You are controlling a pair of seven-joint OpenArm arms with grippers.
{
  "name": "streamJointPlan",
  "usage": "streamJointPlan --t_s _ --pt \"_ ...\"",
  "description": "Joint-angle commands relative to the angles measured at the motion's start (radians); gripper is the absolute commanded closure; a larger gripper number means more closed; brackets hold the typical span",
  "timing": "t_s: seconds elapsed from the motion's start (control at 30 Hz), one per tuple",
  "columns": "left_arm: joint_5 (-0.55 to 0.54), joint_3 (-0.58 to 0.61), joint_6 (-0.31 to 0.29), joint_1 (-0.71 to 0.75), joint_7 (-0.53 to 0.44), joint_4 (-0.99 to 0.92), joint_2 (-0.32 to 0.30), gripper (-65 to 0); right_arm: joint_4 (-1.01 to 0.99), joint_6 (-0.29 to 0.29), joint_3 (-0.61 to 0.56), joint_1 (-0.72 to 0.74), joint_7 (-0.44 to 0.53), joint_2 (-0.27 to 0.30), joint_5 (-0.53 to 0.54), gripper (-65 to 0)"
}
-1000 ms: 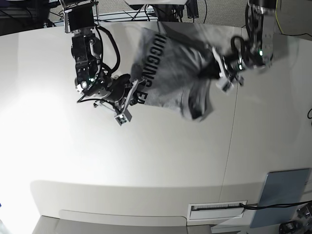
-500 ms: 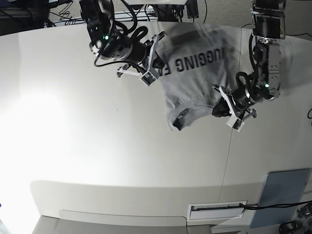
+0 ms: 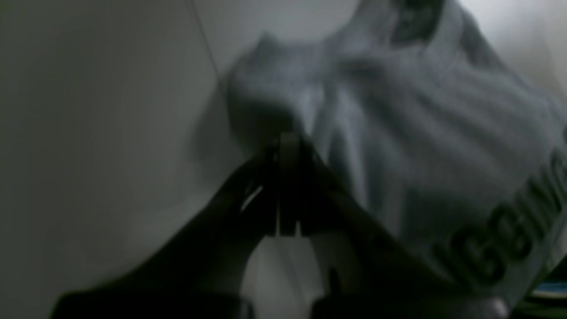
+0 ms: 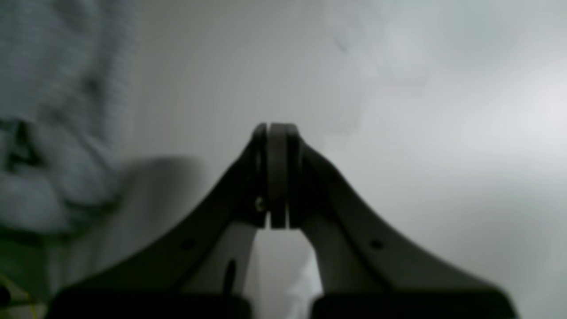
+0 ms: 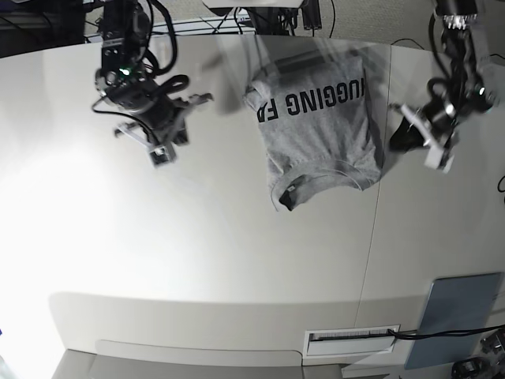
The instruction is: Fold the T-shirt properly
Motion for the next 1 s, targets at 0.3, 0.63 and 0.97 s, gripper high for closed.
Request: streamJointPlan --t_s 0.3,0.63,0.97 --pt "-0.045 -0.310 -0.008 0.341 -0.018 0.048 -0.013 0.0 0.311 0.002 0.268 -0.347 -0.043 0.036 0.006 0.0" --pt "-0.069 -0.340 -0.051 0.692 -0.015 0.012 0.040 0.0 0.331 0.000 0.403 -0.769 -0.148 0.021 0.005 0.0" --pt "0.146 0.014 -0.051 0.668 -0.189 -0.297 0.042 -0.8 -0.121 0.005 0.403 -0.799 0.159 0.013 -0.077 0.0"
